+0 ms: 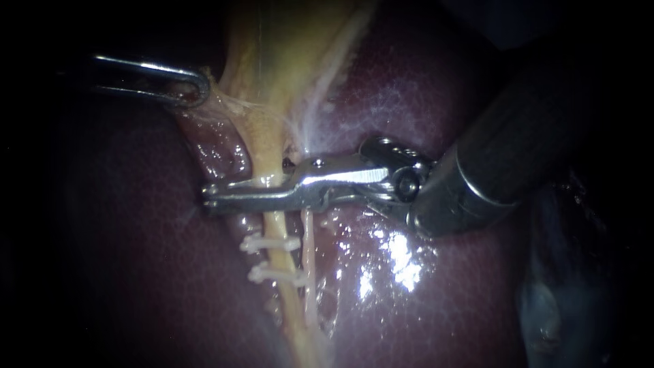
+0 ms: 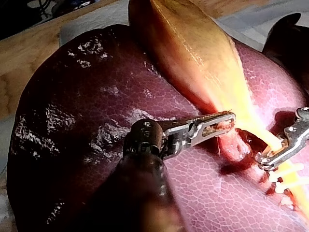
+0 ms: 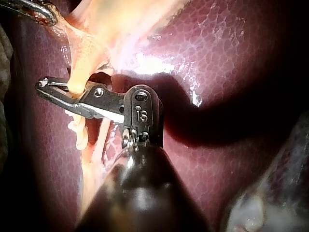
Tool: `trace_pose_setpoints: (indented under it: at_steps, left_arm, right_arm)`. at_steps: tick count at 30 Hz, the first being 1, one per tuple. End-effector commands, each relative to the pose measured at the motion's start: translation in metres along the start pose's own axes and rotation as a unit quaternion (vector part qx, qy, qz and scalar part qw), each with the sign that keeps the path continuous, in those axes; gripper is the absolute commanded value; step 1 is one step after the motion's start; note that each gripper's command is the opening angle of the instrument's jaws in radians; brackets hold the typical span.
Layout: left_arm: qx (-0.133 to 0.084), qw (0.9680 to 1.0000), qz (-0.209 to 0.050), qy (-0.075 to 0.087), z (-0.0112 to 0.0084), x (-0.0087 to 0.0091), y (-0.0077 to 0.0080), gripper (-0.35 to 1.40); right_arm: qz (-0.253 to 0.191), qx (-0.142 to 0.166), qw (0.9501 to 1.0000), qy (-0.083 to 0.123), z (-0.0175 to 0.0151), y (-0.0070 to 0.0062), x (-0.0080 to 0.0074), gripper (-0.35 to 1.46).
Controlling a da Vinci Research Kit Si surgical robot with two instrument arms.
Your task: Clipping third clip left tube
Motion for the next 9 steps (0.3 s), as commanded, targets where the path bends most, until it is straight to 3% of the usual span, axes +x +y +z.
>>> trace_pose_setpoints:
  at_steps: [1, 9]
  left_arm:
    - [0.000, 1.0000, 0.000, 0.000, 0.0000, 0.0000, 0.0000, -0.35]
    - [0.000, 1.0000, 0.000, 0.000, 0.0000, 0.0000, 0.0000, -0.35]
  right_arm:
    - [0.000, 0.000, 1.0000, 0.000, 0.0000, 0.0000, 0.0000, -0.35]
    - [0.003, -0.001, 1.0000, -0.001, -0.0001, 0.0000, 0.0000, -0.35]
